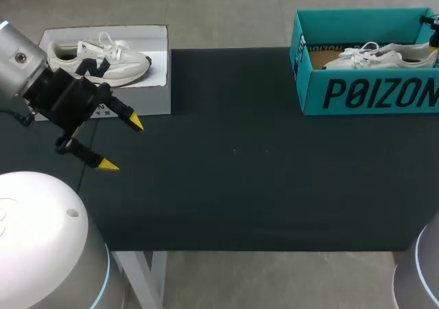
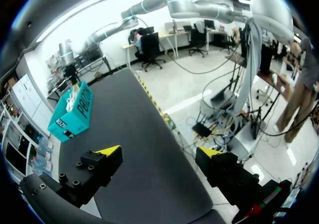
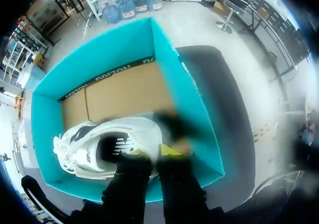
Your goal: Take the shoe out of the shoebox, open the shoe tongue, remove and reinsert the insole, then place the shoe into the shoebox
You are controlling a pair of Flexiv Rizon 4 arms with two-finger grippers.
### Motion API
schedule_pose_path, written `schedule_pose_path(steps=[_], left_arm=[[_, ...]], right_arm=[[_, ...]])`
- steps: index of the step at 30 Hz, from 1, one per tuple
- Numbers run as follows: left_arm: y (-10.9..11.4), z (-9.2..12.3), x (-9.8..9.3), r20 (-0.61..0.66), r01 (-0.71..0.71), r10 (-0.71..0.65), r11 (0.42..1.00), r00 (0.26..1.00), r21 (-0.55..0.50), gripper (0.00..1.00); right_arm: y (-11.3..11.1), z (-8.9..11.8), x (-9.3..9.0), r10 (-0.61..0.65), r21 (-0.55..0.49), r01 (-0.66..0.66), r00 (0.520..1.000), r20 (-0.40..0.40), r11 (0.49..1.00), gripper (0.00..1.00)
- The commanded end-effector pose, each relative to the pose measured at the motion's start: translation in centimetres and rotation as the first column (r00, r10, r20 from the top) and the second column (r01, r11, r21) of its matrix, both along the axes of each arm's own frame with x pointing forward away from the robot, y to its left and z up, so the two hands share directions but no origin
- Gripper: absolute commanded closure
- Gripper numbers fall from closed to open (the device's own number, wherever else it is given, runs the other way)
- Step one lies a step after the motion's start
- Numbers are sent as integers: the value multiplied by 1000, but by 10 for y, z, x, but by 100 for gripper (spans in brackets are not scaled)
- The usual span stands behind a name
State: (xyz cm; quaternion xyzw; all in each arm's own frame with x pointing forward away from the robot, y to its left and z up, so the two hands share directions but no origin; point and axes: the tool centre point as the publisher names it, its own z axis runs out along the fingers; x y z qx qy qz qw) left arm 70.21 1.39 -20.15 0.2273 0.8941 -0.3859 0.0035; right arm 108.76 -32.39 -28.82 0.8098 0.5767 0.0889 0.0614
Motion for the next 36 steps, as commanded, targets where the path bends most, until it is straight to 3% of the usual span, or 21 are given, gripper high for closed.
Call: schedule_pose_path(steps=[1, 11, 21, 27, 32, 34, 36], left_arm=[[0, 0, 0, 0, 1, -1, 1000, 1000, 3, 0], [0, 0, 0, 0, 1, -1, 1000, 1000, 3, 0], [0, 0, 0, 0, 1, -1, 1000, 1000, 3, 0], [0, 0, 0, 0, 1, -1, 1000, 1000, 3, 0], [0, 0, 0, 0, 1, -1, 1000, 1000, 3, 0], [0, 0, 0, 0, 1, -1, 1000, 1000, 3, 0], [0, 0, 0, 0, 1, -1, 1000, 1000, 3, 0]], right_arm=[[-2, -10, 10, 6, 13, -6, 1000, -18, 1000, 100], [-6, -46, 9, 15, 25, -13, 998, -66, 1000, 100], [-6, -67, 9, 21, 32, -18, 995, -93, 999, 100], [-5, -70, 7, 27, 32, -24, 995, -101, 999, 100], [-4, -59, 3, 14, 38, -11, 997, -77, 999, 100], [-3, -53, 1, 13, 38, -10, 998, -69, 999, 70], [-1, -48, -1, 16, 38, -14, 998, -63, 999, 60]])
